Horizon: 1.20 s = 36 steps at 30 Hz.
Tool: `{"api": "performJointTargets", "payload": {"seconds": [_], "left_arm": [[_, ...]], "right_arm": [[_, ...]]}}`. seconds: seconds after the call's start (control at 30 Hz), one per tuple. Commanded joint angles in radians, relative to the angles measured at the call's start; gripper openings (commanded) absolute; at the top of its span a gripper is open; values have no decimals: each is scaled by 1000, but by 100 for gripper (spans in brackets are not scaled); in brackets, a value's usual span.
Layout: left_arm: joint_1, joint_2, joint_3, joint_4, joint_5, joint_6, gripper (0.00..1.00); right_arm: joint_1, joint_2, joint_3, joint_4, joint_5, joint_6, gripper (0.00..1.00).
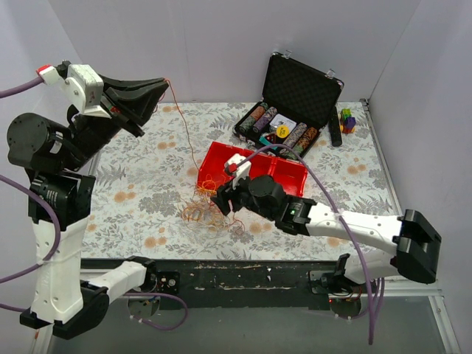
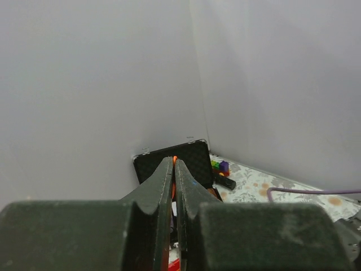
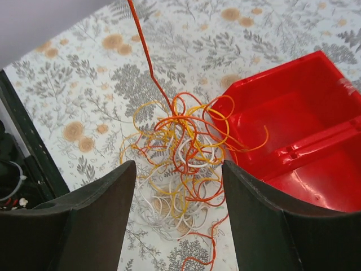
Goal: Untangle the cables
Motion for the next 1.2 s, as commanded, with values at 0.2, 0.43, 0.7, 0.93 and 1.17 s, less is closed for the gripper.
{"api": "performJointTargets", "payload": {"seconds": [0.2,0.43,0.7,0.93,1.17], "left_arm": [[-1,11,114,-33,104,-45,2],[-1,11,147,-44,114,-67,2],[-1,22,178,-42,92,-53,3],[-1,0,157,-24,13,-1,2],[-1,2,68,167,-657,186,0]], "right_arm": [[-31,155,18,111,-60,-18,68],[-36,211,70,128,-50,-28,50],[-31,264,79,151,-112,39,23],[-36,205,39,110,29,48,1],[-34,31,-132,7,175,120,1]]}}
